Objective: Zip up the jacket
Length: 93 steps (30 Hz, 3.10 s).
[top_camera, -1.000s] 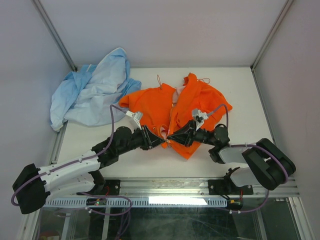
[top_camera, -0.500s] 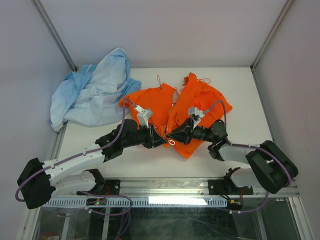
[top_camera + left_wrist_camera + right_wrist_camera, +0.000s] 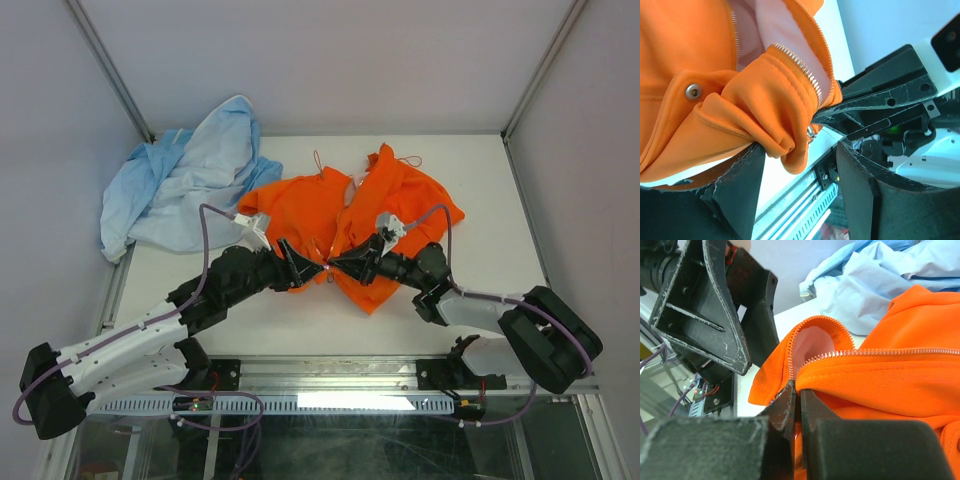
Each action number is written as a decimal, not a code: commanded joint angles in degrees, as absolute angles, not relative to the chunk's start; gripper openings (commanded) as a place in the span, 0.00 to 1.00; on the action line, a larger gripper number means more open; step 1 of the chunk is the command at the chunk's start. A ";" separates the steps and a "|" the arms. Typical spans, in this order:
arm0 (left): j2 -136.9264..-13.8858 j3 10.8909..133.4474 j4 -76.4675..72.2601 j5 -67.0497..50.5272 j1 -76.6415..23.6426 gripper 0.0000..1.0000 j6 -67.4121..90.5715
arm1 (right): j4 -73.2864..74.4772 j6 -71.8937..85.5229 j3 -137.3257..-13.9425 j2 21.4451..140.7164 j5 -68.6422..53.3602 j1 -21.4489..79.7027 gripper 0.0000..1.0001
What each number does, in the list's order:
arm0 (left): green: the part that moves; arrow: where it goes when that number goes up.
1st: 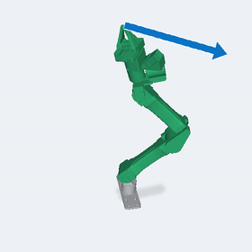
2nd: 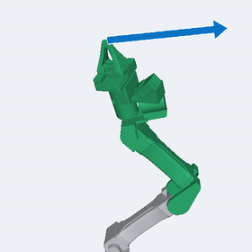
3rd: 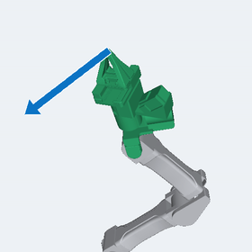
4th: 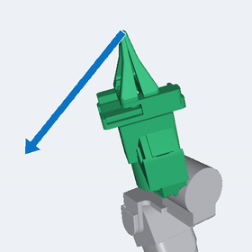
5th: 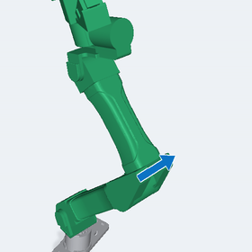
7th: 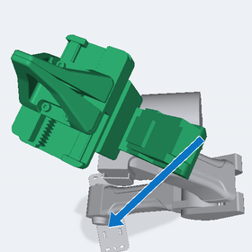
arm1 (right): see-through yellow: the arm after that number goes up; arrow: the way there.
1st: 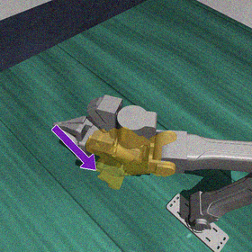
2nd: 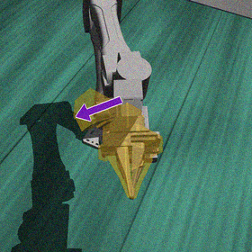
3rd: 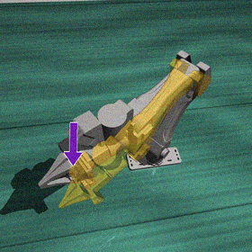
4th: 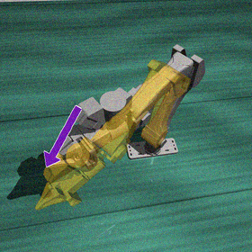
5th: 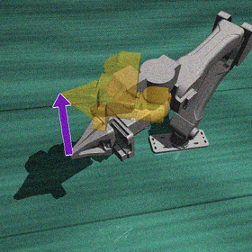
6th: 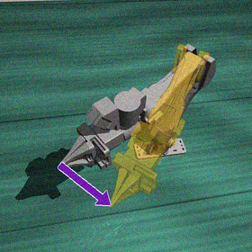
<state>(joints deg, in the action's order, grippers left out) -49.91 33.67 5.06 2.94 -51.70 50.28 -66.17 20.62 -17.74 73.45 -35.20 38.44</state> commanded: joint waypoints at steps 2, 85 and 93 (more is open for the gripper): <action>-46.29 30.59 4.40 7.14 -51.68 0.60 62.48 | -73.10 19.34 -18.66 73.58 -24.35 40.78 0.00; -60.12 29.50 -8.33 -7.82 -43.83 0.00 59.47 | -22.61 -25.26 -22.56 49.91 -4.71 54.44 0.56; -60.71 29.79 -9.02 -9.04 -43.80 0.00 60.32 | -42.19 -28.90 -15.95 59.46 -1.26 64.44 0.56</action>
